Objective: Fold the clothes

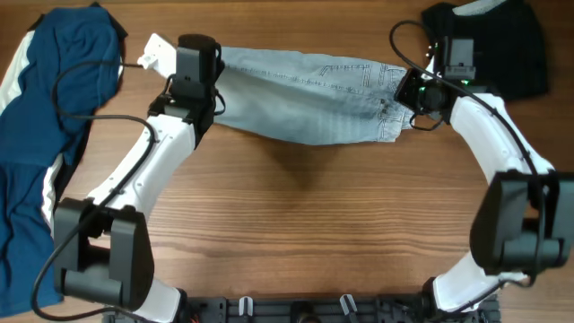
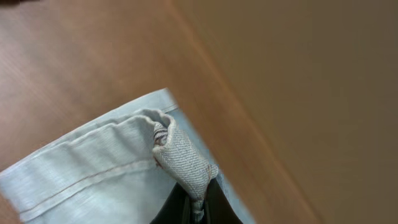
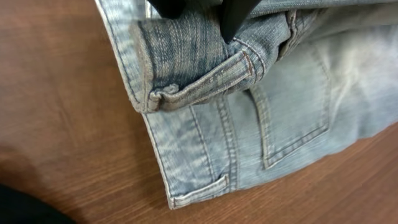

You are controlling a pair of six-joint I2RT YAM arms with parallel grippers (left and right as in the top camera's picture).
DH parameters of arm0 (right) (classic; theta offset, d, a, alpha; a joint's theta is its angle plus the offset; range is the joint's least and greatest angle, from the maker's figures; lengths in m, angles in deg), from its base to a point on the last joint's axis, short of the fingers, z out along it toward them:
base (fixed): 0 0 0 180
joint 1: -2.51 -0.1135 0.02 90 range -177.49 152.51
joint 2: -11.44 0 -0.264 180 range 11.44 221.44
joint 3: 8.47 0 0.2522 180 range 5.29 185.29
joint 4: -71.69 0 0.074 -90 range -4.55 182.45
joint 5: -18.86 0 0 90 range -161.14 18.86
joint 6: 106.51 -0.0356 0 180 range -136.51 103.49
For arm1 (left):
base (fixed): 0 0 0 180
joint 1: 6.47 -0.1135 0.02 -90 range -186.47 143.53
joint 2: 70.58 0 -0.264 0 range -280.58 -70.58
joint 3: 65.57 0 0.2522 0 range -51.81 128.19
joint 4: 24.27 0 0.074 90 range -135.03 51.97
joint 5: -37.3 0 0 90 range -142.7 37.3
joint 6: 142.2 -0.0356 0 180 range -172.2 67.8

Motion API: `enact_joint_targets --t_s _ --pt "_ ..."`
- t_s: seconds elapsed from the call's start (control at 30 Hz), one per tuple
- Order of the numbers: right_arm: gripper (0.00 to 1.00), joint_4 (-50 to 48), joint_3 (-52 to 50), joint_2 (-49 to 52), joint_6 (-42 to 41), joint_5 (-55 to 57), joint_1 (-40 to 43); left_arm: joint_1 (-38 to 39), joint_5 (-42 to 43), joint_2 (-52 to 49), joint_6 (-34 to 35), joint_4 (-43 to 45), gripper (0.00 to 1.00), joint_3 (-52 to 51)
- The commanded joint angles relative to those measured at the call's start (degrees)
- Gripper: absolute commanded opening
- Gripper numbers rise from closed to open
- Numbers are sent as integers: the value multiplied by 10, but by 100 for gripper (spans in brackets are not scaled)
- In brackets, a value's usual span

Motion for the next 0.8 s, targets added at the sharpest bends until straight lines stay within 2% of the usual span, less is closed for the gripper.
enact_joint_targets --t_s 0.0,0.03,0.07,0.1,0.13,0.2,0.3,0.37,0.43,0.5,0.63,0.77 --pt "14 -50 4 42 1 30 6 -9 -32 -23 -32 47 17 7" --pt "19 -62 4 46 1 28 6 -9 -32 -27 -31 55 52 7" --pt "44 -83 4 51 3 23 6 -9 -32 -33 -31 64 100 7" --pt "74 -109 4 53 7 17 6 -9 -32 -38 -31 71 100 7" --pt "100 -133 4 54 12 17 6 -9 -35 -43 -32 78 100 7" --pt "100 -182 4 53 16 16 5 -9 -47 -46 -38 85 100 7" --pt "100 -190 18 51 62 -27 5 -8 -28 -40 -110 106 100 7" --pt "100 -156 31 43 81 -34 5 -7 4 -33 -157 102 100 7" --pt "100 -107 45 27 147 -45 4 -3 48 -28 -213 78 99 7" --pt "99 -64 48 9 188 -39 3 -2 66 -28 -227 42 100 7" --pt "99 5 47 8 177 -14 9 -5 72 -28 -237 -57 100 7" --pt "98 31 47 23 180 -26 11 -27 138 -37 -338 -79 96 7"
